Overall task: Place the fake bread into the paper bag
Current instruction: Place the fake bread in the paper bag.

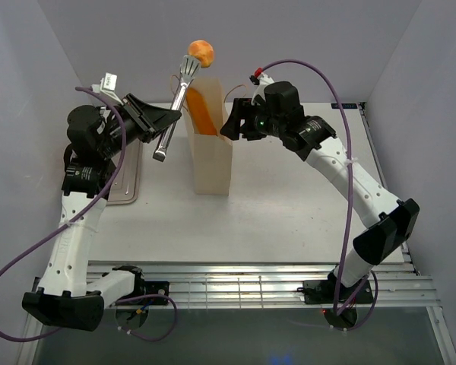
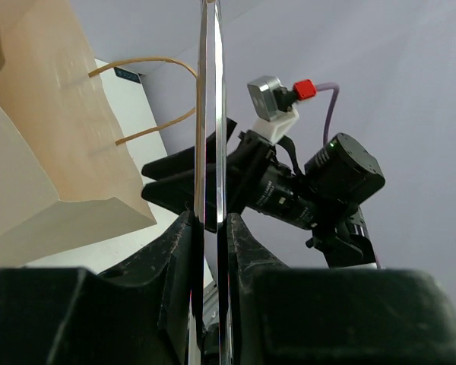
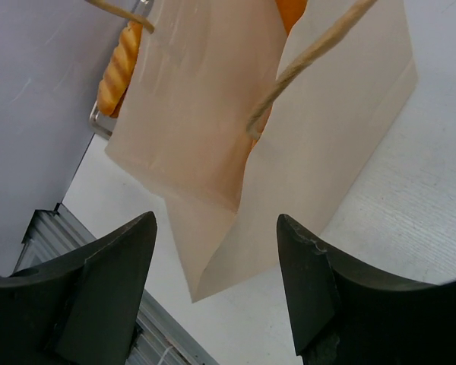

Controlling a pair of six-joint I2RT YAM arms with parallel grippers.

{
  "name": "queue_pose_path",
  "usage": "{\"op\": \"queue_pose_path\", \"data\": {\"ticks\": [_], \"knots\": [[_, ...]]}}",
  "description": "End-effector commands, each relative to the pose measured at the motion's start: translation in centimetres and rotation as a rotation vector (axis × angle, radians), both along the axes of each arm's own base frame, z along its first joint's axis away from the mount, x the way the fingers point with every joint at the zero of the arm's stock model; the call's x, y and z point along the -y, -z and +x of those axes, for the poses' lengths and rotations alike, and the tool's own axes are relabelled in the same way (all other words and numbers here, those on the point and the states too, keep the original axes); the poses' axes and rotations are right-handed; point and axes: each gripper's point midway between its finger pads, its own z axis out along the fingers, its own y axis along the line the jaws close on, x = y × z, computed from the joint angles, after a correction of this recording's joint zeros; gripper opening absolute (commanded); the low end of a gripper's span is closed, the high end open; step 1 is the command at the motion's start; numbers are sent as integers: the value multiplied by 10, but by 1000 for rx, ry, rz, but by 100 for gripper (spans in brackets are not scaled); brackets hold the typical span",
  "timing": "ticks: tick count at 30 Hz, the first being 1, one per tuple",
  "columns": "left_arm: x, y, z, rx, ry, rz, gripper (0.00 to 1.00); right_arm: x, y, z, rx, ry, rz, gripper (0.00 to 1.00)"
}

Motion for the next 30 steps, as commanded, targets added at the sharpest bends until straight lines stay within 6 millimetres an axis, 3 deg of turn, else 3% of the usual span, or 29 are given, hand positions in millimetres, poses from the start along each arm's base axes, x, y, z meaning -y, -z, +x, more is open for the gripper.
{"op": "queue_pose_path", "data": {"ticks": [1, 9, 23, 30], "knots": [[3, -10, -7, 62, -24, 3, 0, -6, -9, 15, 7, 29, 28, 70], [14, 27, -11, -21, 11, 7, 0, -15, 1, 34, -1, 51, 13, 59], [21, 66, -24, -165, 66, -30, 0, -14, 2, 57, 5, 92, 12, 8], [19, 89, -36, -247, 66, -43, 0, -13, 2, 58, 8, 97, 9, 8]]}}
